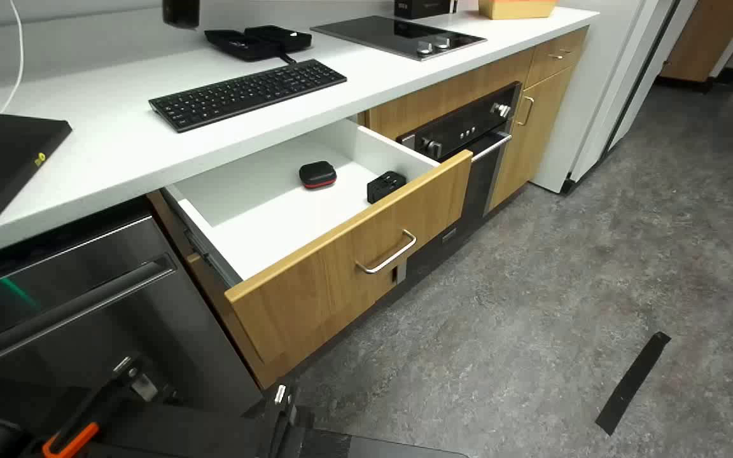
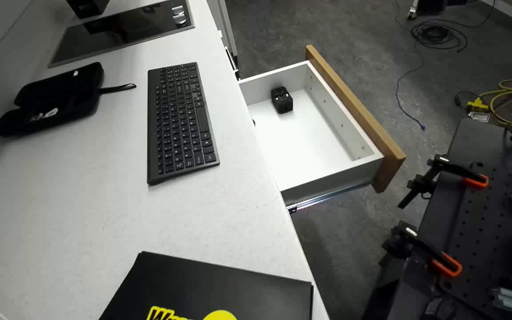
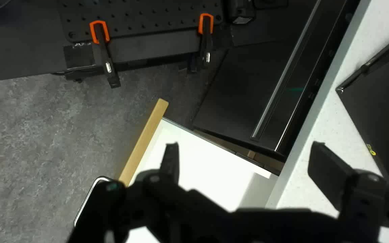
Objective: Close the top drawer of the cabinet.
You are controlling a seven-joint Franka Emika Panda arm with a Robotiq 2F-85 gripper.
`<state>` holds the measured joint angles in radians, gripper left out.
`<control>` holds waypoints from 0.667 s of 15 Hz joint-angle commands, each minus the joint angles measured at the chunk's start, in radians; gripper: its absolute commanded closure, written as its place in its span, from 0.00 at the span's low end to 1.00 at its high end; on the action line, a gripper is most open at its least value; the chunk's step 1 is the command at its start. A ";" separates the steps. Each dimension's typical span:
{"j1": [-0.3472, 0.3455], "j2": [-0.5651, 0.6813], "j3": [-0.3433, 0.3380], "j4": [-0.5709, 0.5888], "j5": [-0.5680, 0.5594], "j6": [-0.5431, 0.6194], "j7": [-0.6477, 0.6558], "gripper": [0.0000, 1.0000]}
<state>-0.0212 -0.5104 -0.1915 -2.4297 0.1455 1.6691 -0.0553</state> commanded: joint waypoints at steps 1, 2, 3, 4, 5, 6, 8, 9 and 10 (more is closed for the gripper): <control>-0.031 0.004 0.026 0.001 0.010 -0.003 -0.012 0.00; -0.031 0.004 0.026 0.001 0.010 -0.003 -0.012 0.00; -0.031 0.004 0.026 0.001 0.010 -0.003 -0.012 0.00; -0.031 0.004 0.026 0.001 0.010 -0.003 -0.012 0.00; -0.031 0.004 0.026 0.001 0.010 -0.003 -0.012 0.00; -0.041 0.014 0.030 -0.002 -0.003 0.031 0.005 0.00; -0.072 0.054 0.022 -0.001 -0.037 0.086 0.016 0.00; -0.097 0.091 0.015 -0.001 -0.069 0.142 0.029 0.00; -0.121 0.134 0.005 0.002 -0.099 0.193 0.042 0.00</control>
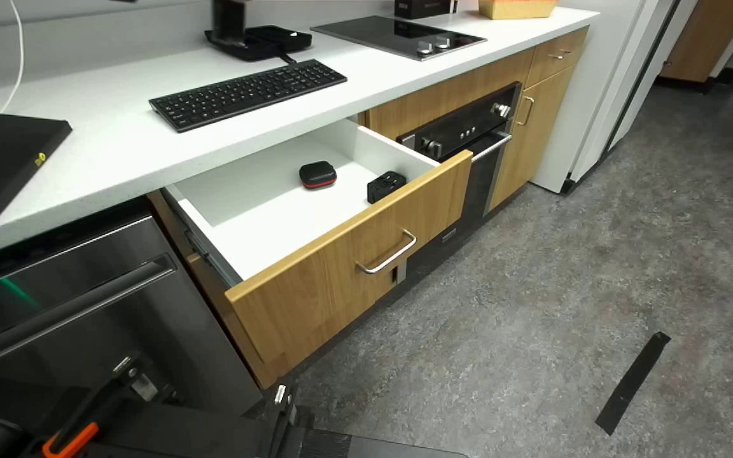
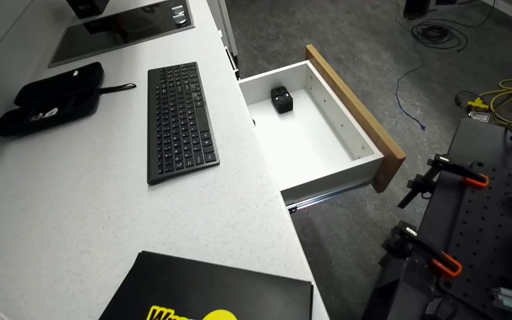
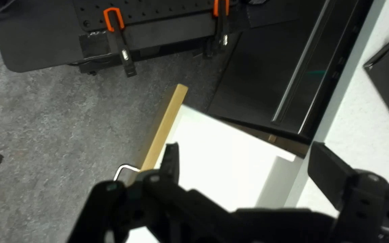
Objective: Close the top drawer of the cabinet.
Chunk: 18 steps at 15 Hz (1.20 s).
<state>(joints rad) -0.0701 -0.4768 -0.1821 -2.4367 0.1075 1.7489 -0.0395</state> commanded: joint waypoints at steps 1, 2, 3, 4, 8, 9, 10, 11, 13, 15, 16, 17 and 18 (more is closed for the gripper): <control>-0.099 0.152 -0.014 0.015 -0.093 0.171 0.046 0.00; -0.122 0.213 -0.025 0.022 -0.122 0.235 0.061 0.00; -0.143 0.266 -0.034 0.030 -0.144 0.293 0.084 0.00; -0.161 0.327 -0.043 0.044 -0.156 0.343 0.111 0.00; -0.197 0.526 -0.068 0.107 -0.164 0.468 0.234 0.00; -0.188 0.433 -0.068 0.042 -0.148 0.453 0.164 0.00; -0.189 0.469 -0.071 0.054 -0.148 0.459 0.168 0.00; -0.188 0.481 -0.071 0.057 -0.148 0.459 0.168 0.00; -0.187 0.470 -0.067 0.055 -0.148 0.458 0.168 0.00; -0.187 0.459 -0.068 0.055 -0.148 0.458 0.168 0.00; -0.187 0.458 -0.067 0.055 -0.148 0.458 0.168 0.00; -0.187 0.457 -0.067 0.054 -0.148 0.458 0.168 0.00; -0.190 0.477 -0.069 0.050 -0.165 0.504 0.198 0.00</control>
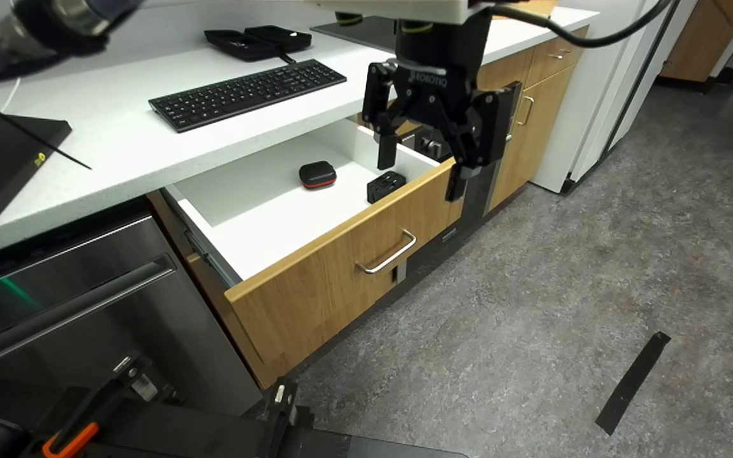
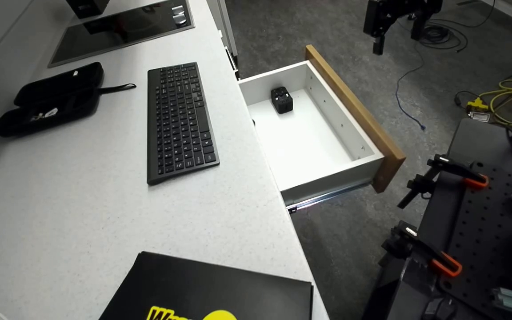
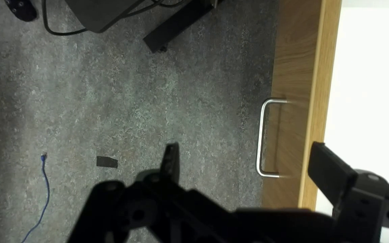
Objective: Close the top drawer of the cabinet.
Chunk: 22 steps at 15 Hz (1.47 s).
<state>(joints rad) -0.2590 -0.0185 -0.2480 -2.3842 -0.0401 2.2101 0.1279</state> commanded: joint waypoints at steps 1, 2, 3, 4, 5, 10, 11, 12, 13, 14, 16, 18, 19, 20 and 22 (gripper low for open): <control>-0.007 0.052 -0.009 0.005 -0.032 0.081 0.058 0.00; -0.011 0.080 -0.016 0.015 -0.043 0.099 0.074 0.00; -0.014 0.107 -0.023 0.022 -0.051 0.129 0.096 0.00; -0.018 0.139 -0.034 0.033 -0.065 0.152 0.119 0.00; -0.019 0.168 -0.044 0.041 -0.074 0.184 0.140 0.00; -0.010 0.363 -0.088 0.130 -0.043 0.334 0.239 0.00; -0.009 0.414 -0.087 0.164 -0.017 0.350 0.254 0.00; -0.009 0.457 -0.085 0.196 0.008 0.357 0.266 0.00; -0.006 0.504 -0.081 0.234 0.032 0.350 0.284 0.00; -0.005 0.539 -0.079 0.262 0.052 0.342 0.294 0.00; -0.006 0.616 -0.063 0.338 0.102 0.298 0.303 0.00; -0.012 0.667 -0.043 0.394 0.144 0.265 0.296 0.00; -0.007 0.686 -0.040 0.415 0.152 0.250 0.294 0.00; -0.008 0.699 -0.029 0.436 0.163 0.227 0.283 0.00; -0.016 0.710 0.009 0.474 0.187 0.153 0.247 0.00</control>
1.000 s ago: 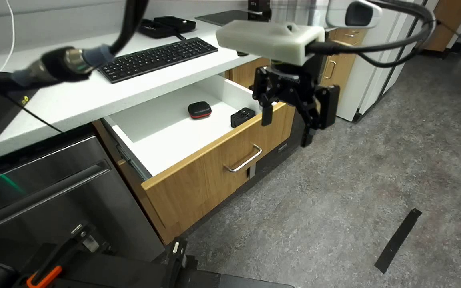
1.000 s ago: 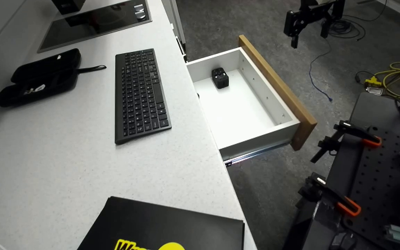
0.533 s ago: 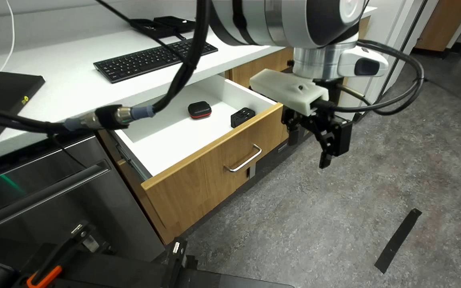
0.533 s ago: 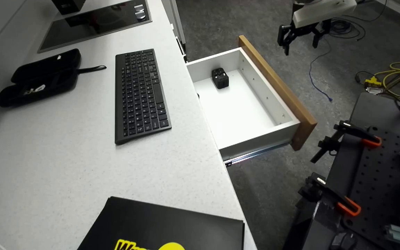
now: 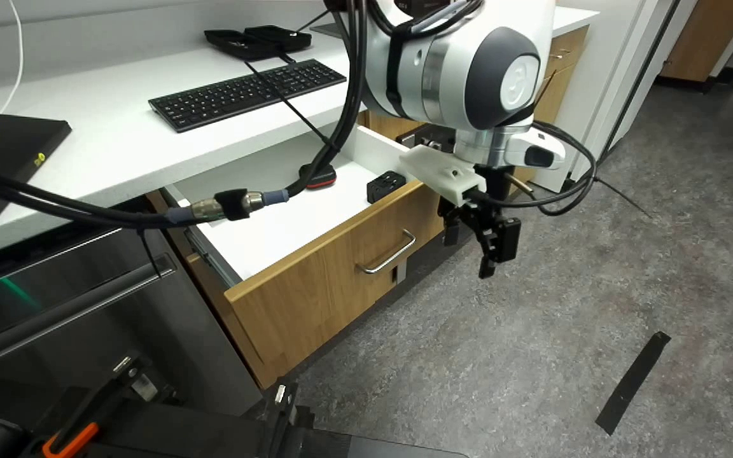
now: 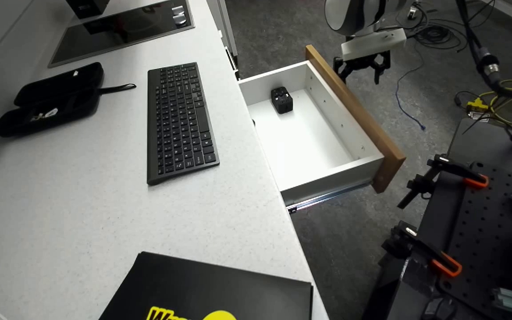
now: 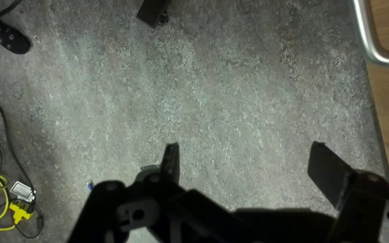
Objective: Close the top drawer of the cabinet.
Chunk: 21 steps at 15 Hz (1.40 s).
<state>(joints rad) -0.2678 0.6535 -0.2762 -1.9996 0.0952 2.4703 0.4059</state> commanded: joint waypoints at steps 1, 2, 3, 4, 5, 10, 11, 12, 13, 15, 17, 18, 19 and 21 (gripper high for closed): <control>-0.005 0.041 0.051 0.104 0.061 -0.128 -0.040 0.00; -0.003 0.042 0.068 0.119 0.066 -0.160 -0.054 0.00; 0.002 0.044 0.077 0.133 0.066 -0.181 -0.065 0.00; 0.008 0.043 0.089 0.141 0.066 -0.196 -0.075 0.00; 0.018 0.049 0.102 0.157 0.061 -0.206 -0.085 0.00; 0.078 0.098 0.165 0.255 0.058 -0.250 -0.082 0.00; 0.091 0.112 0.175 0.281 0.060 -0.258 -0.076 0.00; 0.102 0.125 0.183 0.306 0.061 -0.265 -0.074 0.00; 0.112 0.137 0.190 0.329 0.060 -0.278 -0.076 0.00; 0.123 0.103 0.170 0.266 0.043 -0.237 -0.078 0.00; 0.140 0.122 0.177 0.300 0.042 -0.250 -0.077 0.00; 0.142 0.128 0.178 0.308 0.042 -0.252 -0.077 0.00; 0.142 0.130 0.178 0.311 0.042 -0.252 -0.077 0.00; 0.140 0.131 0.177 0.311 0.042 -0.252 -0.077 0.00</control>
<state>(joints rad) -0.1434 0.7812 -0.0814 -1.6928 0.1214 2.2223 0.3390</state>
